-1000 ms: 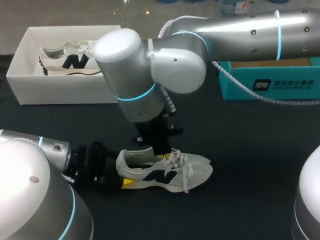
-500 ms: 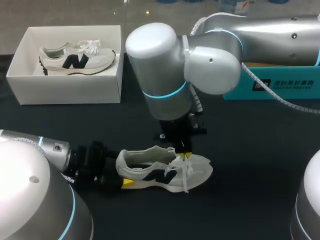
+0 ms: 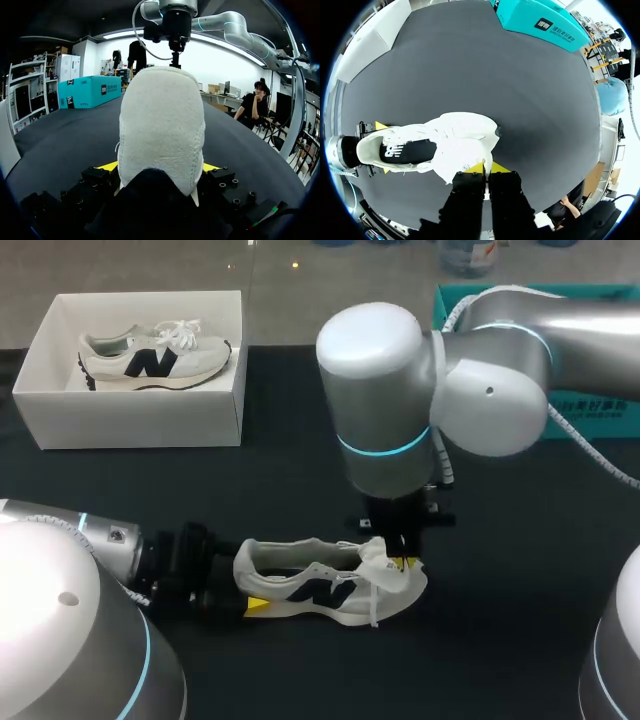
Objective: Take the shoe out of the shoebox, open the shoe tongue, remove and reinsert the insole, then place the shoe into the shoebox
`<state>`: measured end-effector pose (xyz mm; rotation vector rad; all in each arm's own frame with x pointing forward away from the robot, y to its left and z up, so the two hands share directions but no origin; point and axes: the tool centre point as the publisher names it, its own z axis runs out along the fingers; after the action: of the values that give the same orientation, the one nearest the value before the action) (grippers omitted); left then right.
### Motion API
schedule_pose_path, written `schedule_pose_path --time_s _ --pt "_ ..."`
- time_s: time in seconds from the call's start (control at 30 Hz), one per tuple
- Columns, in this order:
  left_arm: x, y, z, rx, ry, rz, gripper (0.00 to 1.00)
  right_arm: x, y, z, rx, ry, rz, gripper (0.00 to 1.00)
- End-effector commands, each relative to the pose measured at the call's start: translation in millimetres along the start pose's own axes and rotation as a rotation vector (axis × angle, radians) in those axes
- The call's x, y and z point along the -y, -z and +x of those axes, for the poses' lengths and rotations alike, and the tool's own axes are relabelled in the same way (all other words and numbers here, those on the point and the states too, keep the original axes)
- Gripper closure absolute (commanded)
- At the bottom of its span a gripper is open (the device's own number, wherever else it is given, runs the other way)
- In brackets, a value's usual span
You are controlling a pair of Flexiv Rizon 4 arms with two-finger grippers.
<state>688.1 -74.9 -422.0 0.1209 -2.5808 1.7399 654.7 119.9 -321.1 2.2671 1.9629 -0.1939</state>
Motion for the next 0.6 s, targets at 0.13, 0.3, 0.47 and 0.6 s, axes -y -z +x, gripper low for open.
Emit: schedule_pose_path --time_s 0.13,0.3,0.47,0.6 --pt "-2 1 0.4 0.003 0.001 -0.005 1.00 5.2 -20 -22.3 -0.091 -0.301 -0.033 1.00" --pt "-2 1 0.4 0.003 0.001 -0.005 1.00 5.3 -30 -29.1 -0.099 -0.292 -0.045 0.91" --pt "-2 1 0.4 0.003 0.001 -0.005 1.00 7.0 -38 -38.8 -0.119 -0.293 -0.046 0.77" --pt "-2 1 0.4 0.003 0.001 -0.005 1.00 6.4 -37 -45.9 -0.125 -0.288 -0.059 0.66"
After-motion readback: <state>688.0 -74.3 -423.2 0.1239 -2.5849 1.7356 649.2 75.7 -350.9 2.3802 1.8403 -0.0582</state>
